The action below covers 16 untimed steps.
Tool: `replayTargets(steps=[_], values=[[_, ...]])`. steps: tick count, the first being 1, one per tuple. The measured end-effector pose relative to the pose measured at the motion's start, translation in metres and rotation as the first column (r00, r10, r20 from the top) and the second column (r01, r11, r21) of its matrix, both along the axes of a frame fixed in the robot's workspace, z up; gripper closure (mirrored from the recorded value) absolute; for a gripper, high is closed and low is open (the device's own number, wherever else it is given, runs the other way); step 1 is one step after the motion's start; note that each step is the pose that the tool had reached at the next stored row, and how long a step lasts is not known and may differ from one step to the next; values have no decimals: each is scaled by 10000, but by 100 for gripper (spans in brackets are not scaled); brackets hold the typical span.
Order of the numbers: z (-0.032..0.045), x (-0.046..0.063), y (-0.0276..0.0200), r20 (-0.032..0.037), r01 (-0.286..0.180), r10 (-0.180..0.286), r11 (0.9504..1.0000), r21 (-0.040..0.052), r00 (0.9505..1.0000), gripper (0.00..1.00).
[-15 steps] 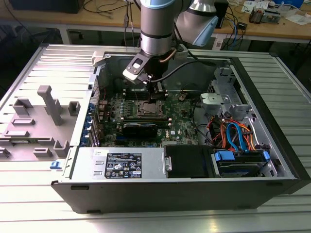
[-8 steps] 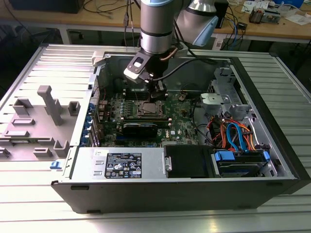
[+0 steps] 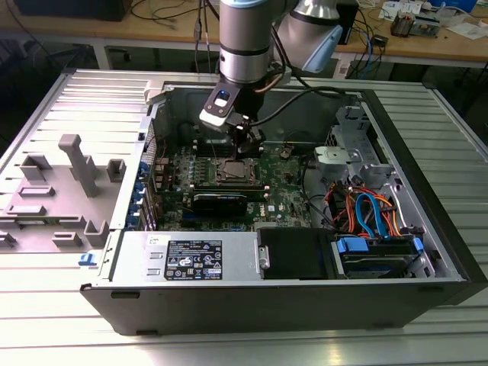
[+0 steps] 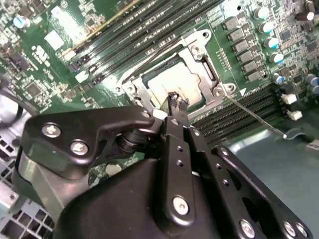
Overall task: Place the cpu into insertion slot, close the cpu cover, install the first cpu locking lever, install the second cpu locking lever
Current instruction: 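Install the first cpu locking lever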
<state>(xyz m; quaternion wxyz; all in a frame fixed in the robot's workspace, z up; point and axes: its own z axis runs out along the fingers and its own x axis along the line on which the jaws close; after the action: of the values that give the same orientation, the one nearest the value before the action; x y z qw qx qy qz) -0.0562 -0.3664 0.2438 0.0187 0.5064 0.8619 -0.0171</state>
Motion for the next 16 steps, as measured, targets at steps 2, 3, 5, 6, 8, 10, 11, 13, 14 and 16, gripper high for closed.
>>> replayTargets(steps=[2,3,5,6,8,10,11,13,14,16], values=[[44,0,0,0,-129,129,9999,-1,9999,89],[66,0,0,0,-289,289,9996,0,9996,89],[75,-1,0,2,-607,607,9982,3,9982,89],[76,-1,0,2,-739,739,9973,3,9973,89],[78,-2,0,0,-1116,1116,9938,0,9938,89],[78,-2,0,0,-1596,1596,9872,0,9872,89],[79,-3,0,-1,-1730,1730,9849,0,9849,89],[92,-4,0,-3,-1844,1844,9829,-3,9829,89],[104,-3,0,-1,-1907,1907,9816,-1,9816,89],[143,-3,0,0,-2134,2134,9770,-1,9770,89]])
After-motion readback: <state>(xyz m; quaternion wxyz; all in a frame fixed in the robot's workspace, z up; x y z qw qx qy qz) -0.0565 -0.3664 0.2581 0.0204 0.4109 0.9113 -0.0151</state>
